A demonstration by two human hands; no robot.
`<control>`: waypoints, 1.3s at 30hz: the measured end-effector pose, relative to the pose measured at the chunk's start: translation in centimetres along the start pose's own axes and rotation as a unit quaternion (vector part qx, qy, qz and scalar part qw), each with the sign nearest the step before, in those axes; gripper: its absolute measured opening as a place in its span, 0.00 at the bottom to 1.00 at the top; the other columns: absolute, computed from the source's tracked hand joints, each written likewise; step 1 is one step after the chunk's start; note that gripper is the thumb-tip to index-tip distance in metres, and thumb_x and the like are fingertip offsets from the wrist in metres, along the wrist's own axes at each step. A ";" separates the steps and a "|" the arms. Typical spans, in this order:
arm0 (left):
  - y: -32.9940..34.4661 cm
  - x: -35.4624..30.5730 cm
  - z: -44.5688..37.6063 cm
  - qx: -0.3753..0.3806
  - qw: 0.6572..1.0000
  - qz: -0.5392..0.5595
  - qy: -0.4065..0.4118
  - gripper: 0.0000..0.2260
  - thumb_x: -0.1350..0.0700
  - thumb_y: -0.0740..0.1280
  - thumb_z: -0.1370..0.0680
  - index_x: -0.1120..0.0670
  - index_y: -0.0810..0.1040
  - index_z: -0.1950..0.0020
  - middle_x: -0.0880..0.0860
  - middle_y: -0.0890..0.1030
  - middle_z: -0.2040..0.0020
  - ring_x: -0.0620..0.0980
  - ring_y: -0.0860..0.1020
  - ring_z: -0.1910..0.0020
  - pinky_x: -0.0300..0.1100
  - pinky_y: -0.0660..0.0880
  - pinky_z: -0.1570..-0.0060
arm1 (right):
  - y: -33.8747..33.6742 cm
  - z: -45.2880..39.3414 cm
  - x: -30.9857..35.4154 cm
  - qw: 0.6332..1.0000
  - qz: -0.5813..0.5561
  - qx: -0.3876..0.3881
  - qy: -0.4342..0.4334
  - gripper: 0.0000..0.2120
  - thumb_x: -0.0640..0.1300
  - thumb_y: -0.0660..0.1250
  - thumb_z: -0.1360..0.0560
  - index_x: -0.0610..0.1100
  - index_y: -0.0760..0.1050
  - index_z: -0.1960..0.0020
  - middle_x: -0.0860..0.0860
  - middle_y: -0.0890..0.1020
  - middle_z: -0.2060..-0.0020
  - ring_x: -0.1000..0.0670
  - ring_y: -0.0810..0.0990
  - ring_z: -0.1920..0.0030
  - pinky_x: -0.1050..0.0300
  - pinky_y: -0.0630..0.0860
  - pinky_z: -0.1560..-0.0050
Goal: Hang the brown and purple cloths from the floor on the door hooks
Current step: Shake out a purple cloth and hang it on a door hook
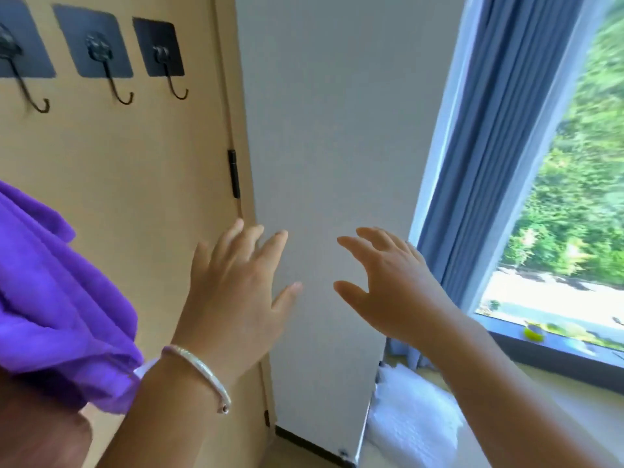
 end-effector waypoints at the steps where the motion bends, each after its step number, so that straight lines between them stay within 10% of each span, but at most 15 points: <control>1: 0.6 -1.0 0.2 0.012 1.000 0.011 0.014 0.30 0.38 0.59 0.24 0.47 0.62 0.25 0.52 0.66 0.27 0.53 0.55 0.24 0.59 0.58 0.30 | -0.2 1.3 -0.9 1.000 0.010 0.007 0.021 0.30 0.62 0.60 0.24 0.58 0.55 0.25 0.53 0.58 0.25 0.50 0.51 0.24 0.43 0.52 0.25; 21: 1.9 -34.6 5.8 0.087 0.908 0.172 0.372 0.29 0.38 0.58 0.23 0.42 0.55 0.24 0.47 0.59 0.25 0.49 0.49 0.23 0.59 0.50 0.26 | -15.0 31.5 -18.1 0.917 0.095 -0.077 0.379 0.29 0.58 0.63 0.24 0.56 0.61 0.26 0.52 0.62 0.26 0.51 0.54 0.25 0.46 0.55 0.27; 39: -4.0 -68.3 27.9 0.110 0.745 0.253 0.607 0.28 0.37 0.56 0.22 0.42 0.53 0.24 0.47 0.58 0.24 0.48 0.50 0.23 0.56 0.47 0.25 | -27.0 69.0 -26.2 0.751 0.159 -0.154 0.622 0.26 0.56 0.62 0.24 0.55 0.64 0.28 0.52 0.66 0.29 0.49 0.58 0.26 0.50 0.58 0.30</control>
Point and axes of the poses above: each hand's wrist, its own z-axis away from the middle knuckle, its own y-axis out of the palm, x = y × z, the point moved 3 cm from there along -z, towards the middle knuckle
